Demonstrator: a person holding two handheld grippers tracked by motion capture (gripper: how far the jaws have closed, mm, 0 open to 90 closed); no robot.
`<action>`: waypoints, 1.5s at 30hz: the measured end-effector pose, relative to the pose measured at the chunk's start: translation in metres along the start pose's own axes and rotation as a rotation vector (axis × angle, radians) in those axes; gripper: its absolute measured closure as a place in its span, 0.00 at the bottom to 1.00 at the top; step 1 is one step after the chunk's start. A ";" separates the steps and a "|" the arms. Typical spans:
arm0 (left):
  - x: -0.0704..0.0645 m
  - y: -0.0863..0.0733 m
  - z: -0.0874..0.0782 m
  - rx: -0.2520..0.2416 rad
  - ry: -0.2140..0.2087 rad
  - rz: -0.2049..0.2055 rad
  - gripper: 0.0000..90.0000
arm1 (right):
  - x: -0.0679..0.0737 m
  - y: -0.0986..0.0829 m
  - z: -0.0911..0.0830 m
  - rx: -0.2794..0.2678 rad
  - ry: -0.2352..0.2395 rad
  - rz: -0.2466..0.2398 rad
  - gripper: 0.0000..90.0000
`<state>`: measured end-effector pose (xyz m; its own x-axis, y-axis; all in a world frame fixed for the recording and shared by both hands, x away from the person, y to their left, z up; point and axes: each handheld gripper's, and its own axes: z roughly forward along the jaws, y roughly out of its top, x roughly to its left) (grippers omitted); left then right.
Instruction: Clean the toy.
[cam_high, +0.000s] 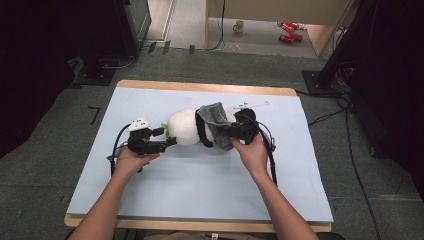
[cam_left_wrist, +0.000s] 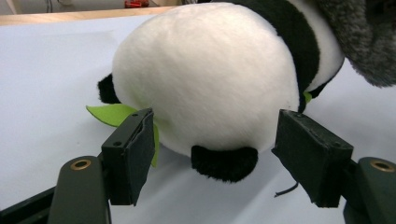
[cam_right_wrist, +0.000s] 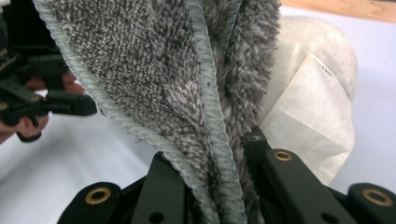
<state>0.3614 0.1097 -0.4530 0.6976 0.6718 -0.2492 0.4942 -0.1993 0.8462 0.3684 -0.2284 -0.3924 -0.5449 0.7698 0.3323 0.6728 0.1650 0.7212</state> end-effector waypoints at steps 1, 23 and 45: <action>0.000 0.000 0.001 0.001 0.001 0.004 0.32 | 0.000 0.003 0.001 -0.002 -0.002 0.001 0.86; -0.001 0.004 0.041 -0.013 0.065 -0.059 0.62 | -0.008 0.033 0.016 -0.023 -0.040 0.028 0.85; -0.025 0.015 0.009 0.076 -0.026 -0.227 0.70 | 0.068 0.039 0.015 -0.012 0.148 -0.055 0.86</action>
<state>0.3555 0.0838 -0.4384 0.5765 0.6871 -0.4422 0.6769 -0.0985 0.7294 0.3652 -0.1606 -0.3508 -0.6491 0.6605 0.3774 0.6345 0.1964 0.7476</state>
